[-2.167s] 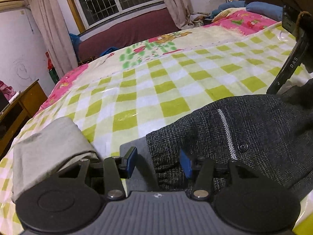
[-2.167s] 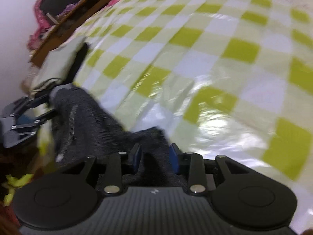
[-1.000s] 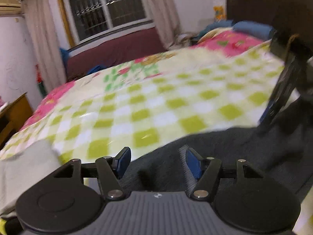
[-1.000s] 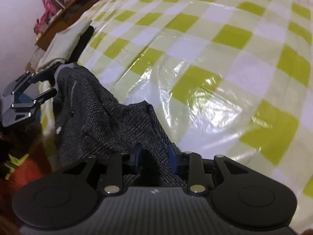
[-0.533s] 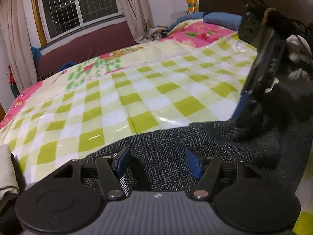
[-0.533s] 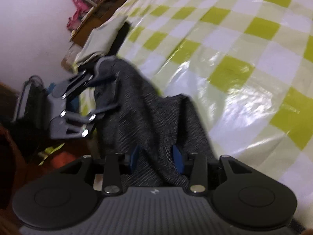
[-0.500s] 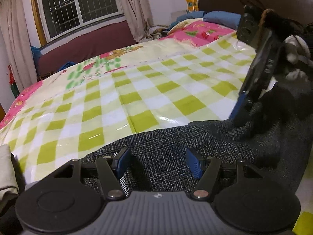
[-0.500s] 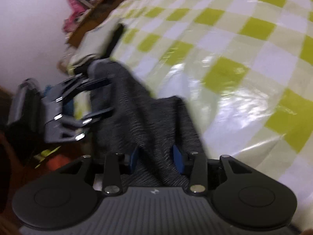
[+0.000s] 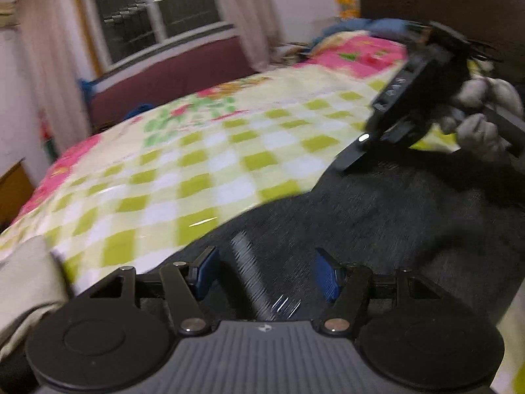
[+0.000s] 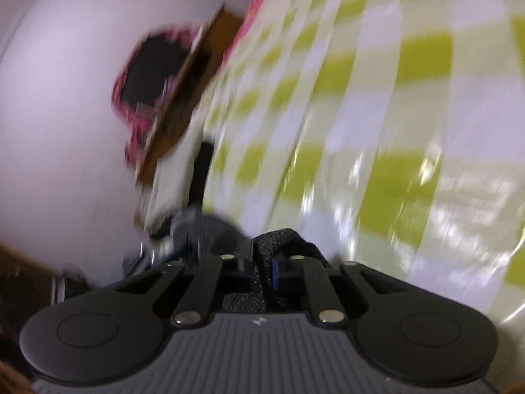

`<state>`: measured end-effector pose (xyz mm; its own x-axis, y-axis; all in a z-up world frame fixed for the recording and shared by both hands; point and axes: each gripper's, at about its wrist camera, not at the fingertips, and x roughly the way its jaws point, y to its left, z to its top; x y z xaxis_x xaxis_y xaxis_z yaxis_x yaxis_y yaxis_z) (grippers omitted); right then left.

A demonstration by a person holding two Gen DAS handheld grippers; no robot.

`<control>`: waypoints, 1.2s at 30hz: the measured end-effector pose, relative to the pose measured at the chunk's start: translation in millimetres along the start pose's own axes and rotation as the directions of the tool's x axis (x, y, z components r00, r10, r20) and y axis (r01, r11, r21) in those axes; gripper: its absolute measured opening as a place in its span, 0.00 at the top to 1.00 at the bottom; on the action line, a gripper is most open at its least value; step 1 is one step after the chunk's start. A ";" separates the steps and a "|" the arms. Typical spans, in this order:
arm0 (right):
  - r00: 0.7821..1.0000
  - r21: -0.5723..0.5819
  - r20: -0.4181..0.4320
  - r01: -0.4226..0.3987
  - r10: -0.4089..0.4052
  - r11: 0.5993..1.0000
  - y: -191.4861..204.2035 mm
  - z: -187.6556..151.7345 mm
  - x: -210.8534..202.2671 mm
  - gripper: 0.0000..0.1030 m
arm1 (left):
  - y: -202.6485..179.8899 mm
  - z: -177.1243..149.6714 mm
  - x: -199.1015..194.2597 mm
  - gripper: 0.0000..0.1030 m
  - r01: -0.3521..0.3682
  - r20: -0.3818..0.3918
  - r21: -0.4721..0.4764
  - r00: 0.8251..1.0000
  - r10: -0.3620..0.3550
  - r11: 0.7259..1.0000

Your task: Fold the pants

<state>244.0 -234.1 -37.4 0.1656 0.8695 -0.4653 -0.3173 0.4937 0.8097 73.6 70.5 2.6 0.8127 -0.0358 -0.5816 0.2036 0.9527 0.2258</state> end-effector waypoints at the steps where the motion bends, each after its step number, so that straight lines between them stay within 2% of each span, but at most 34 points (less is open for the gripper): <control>1: 0.998 -0.006 0.034 0.047 -0.047 0.999 1.3 1.7 3.0 0.90 | 5.4 -2.5 -0.2 0.26 -0.033 -0.010 -0.013 0.999 0.033 0.999; 2: 0.991 -0.025 0.046 0.126 -0.125 0.992 3.6 2.1 10.6 0.90 | 11.9 -7.1 0.2 0.26 -0.090 -0.031 -0.022 0.996 0.089 0.996; 4: 0.956 -0.076 0.022 0.292 -0.292 0.953 9.3 -0.5 32.4 0.90 | 23.2 -16.1 1.0 0.26 -0.171 -0.072 -0.027 0.983 0.169 0.985; 7: 0.927 -0.132 0.035 0.375 -0.374 0.917 30.0 -1.6 37.2 0.88 | 46.3 -32.6 3.1 0.25 -0.268 -0.173 -0.048 0.951 0.257 0.962; 8: 0.919 -0.159 0.045 0.393 -0.391 0.906 40.6 -0.9 33.9 0.87 | 55.1 -38.0 -0.4 0.22 -0.270 -0.184 -0.080 0.950 0.252 0.959; 10: 0.901 -0.198 0.067 0.432 -0.428 0.880 59.5 -2.1 29.1 0.84 | 68.6 -44.8 -10.7 0.22 -0.236 -0.177 -0.170 0.962 0.206 0.957; 11: 0.879 -0.229 0.090 0.476 -0.468 0.849 73.1 -4.9 32.5 0.76 | 71.1 -47.6 -14.7 0.22 -0.235 -0.167 -0.188 0.965 0.204 0.954; 12: 0.848 -0.278 0.123 0.528 -0.516 0.802 84.9 -8.1 33.6 0.69 | 71.0 -50.5 -17.9 0.22 -0.236 -0.154 -0.188 0.966 0.209 0.953; 13: 0.821 -0.326 0.143 0.566 -0.553 0.757 94.5 -12.0 32.0 0.68 | 70.6 -52.8 -21.2 0.22 -0.233 -0.136 -0.184 0.968 0.210 0.955; 14: 0.804 -0.344 0.150 0.588 -0.575 0.732 100.8 -14.2 30.1 0.67 | 70.5 -55.0 -23.8 0.21 -0.223 -0.120 -0.182 0.972 0.204 0.958; 15: 0.796 -0.328 0.160 0.601 -0.584 0.729 105.5 -15.4 27.1 0.66 | 71.0 -57.1 -25.1 0.21 -0.207 -0.116 -0.185 0.975 0.188 0.961; 17: 0.796 -0.299 0.192 0.605 -0.575 0.738 115.8 -15.8 22.7 0.65 | 74.6 -61.4 -21.3 0.21 -0.142 -0.137 -0.214 0.984 0.114 0.966; 18: 0.803 -0.320 0.207 0.596 -0.559 0.737 124.0 -16.9 25.1 0.65 | 75.3 -65.5 -19.9 0.21 -0.109 -0.142 -0.227 0.987 0.078 0.968; 20: 0.829 -0.398 0.196 0.555 -0.524 0.730 147.5 -21.2 44.7 0.65 | 75.3 -69.1 -22.5 0.21 -0.086 -0.127 -0.236 0.990 0.057 0.968; 23: 0.885 -0.523 0.072 0.426 -0.460 0.738 174.9 -33.6 98.1 0.66 | 80.2 -67.3 -28.8 0.22 -0.070 -0.099 -0.243 0.994 0.047 0.967; 25: 0.900 -0.601 -0.019 0.337 -0.435 0.725 189.2 -51.3 129.8 0.66 | 87.3 -66.2 -36.4 0.22 -0.067 -0.066 -0.246 0.996 0.052 0.967; 28: 0.897 -0.711 -0.106 0.234 -0.430 0.663 201.8 -91.4 157.7 0.66 | 99.0 -72.6 -42.3 0.22 -0.065 -0.064 -0.244 0.997 0.051 0.968; 32: 0.878 -0.748 -0.156 0.195 -0.454 0.634 200.2 -132.1 172.2 0.59 | 102.8 -77.8 -36.1 0.22 -0.038 -0.078 -0.243 0.997 0.019 0.969; 33: 0.874 -0.772 -0.140 0.198 -0.465 0.605 200.9 -139.7 176.3 0.55 | 101.6 -76.8 -35.0 0.22 -0.038 -0.076 -0.236 0.997 0.021 0.971; 36: 0.871 -0.859 -0.026 0.232 -0.490 0.457 210.6 -170.9 184.2 0.42 | 99.6 -72.8 -38.9 0.23 -0.022 -0.047 -0.240 0.999 0.011 0.971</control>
<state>48.1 27.7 -13.8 0.2760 0.5149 -0.8116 -0.9085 0.4154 -0.0454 22.5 188.7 -9.2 0.7881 -0.0113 -0.6154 0.0491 0.9978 0.0445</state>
